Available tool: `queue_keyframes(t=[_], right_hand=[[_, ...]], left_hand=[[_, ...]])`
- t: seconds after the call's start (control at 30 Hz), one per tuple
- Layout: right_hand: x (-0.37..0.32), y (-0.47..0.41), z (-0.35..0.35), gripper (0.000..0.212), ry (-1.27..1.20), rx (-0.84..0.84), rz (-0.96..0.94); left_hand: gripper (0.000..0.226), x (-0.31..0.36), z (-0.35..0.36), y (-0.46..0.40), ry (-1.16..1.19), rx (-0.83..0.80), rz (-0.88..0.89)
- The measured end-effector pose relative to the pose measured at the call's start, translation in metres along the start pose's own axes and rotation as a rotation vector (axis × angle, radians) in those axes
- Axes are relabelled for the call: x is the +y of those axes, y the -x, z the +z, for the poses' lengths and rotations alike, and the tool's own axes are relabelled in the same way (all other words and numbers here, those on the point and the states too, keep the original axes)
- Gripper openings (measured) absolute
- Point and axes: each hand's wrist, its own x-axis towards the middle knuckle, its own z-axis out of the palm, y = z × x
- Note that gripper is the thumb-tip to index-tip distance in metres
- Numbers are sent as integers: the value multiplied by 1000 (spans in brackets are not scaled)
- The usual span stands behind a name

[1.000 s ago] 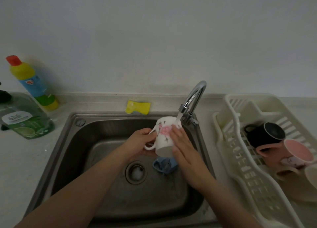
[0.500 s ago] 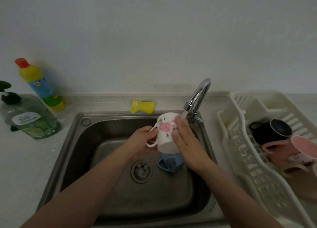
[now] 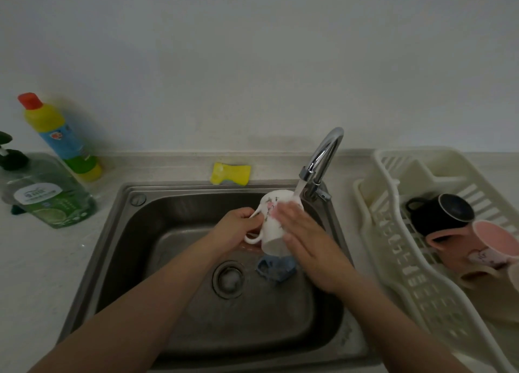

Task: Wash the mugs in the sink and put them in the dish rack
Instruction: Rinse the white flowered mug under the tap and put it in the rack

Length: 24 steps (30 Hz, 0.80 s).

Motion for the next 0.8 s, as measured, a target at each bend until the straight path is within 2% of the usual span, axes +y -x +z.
queue_keyframes(t=[0.1,0.23,0.3,0.4,0.5,0.57,0.7,0.8], right_hand=[[-4,-23,-7,56,-77,65,160],[-15,7,7,57,-13,19,-14],[-10,6,11,54,-184,85,90],[-4,-24,10,67,-487,209,330],[2,-40,8,62,-623,261,342],[6,-44,6,60,-684,211,368],[11,-54,0,52,-829,149,474],[14,-61,-5,58,-946,93,555]], left_hand=[[27,2,4,-2,-28,16,8],[18,2,-1,-5,-2,43,15],[21,2,1,-3,-13,48,17],[15,4,8,-1,-27,60,34],[14,9,11,-1,-48,93,61],[7,8,11,0,-123,112,111],[26,6,2,10,-230,24,228],[20,10,-11,16,-535,-48,354]])
